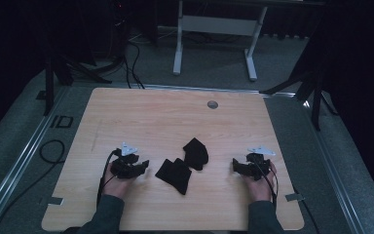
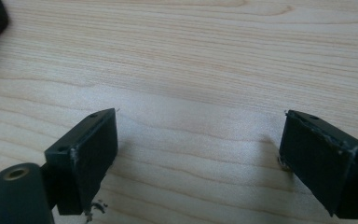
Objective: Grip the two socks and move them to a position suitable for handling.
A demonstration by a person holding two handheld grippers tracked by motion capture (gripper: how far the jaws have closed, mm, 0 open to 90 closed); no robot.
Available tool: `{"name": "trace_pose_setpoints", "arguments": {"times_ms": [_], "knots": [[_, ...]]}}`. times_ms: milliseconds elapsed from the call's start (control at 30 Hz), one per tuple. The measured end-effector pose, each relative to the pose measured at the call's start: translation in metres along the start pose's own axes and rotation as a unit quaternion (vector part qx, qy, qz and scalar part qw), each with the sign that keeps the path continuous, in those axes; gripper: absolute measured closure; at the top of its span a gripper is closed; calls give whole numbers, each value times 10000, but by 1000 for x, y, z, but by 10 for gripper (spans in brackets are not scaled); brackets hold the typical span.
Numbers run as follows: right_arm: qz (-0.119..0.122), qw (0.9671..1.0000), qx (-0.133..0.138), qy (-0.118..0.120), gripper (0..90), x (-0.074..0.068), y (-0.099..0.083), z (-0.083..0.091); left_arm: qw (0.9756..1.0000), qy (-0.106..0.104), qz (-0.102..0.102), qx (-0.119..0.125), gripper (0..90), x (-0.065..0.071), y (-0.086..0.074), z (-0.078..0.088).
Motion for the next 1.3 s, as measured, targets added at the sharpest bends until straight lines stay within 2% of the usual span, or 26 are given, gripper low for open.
{"name": "trace_pose_setpoints", "arguments": {"times_ms": [267, 433, 533, 633, 767, 900, 1200, 1300], "knots": [[-72, 10000, -10, -55, 134, -1, 0, 1, 10000, -16, -20, 0, 510, 2, 0, -1], [-22, 10000, -56, -10, 154, -2, -1, 3, 10000, -20, -17, -10, 510, 3, 0, -2], [-22, 9999, -99, -24, 304, -3, -1, 8, 10000, -26, -41, -12, 511, 4, 0, -2], [62, 9999, -119, 63, 399, -7, -1, 10, 10000, -28, -57, -19, 511, 4, 1, -2], [166, 9995, -123, 227, 465, -15, 0, 12, 10000, -31, -68, -12, 511, 5, 1, -2], [372, 9988, -82, 320, 510, -25, 3, 16, 10000, -40, -82, -5, 512, 6, 1, -2], [804, 9948, 16, 618, 509, -57, 11, 26, 9999, -52, -106, 7, 512, 7, 2, -1], [879, 9932, 42, 758, 521, -68, 13, 28, 9999, -59, -120, 8, 512, 8, 2, -1]]}}
Point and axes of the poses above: each handheld gripper's, and its own axes: z roughly backward along the jaws, y roughly out of its top, x roughly to its right, the point moved 8 cm from there along -z, roughly forward along the jaws, and after that the axes turned 2 degrees about z, right-handed, at the moved point
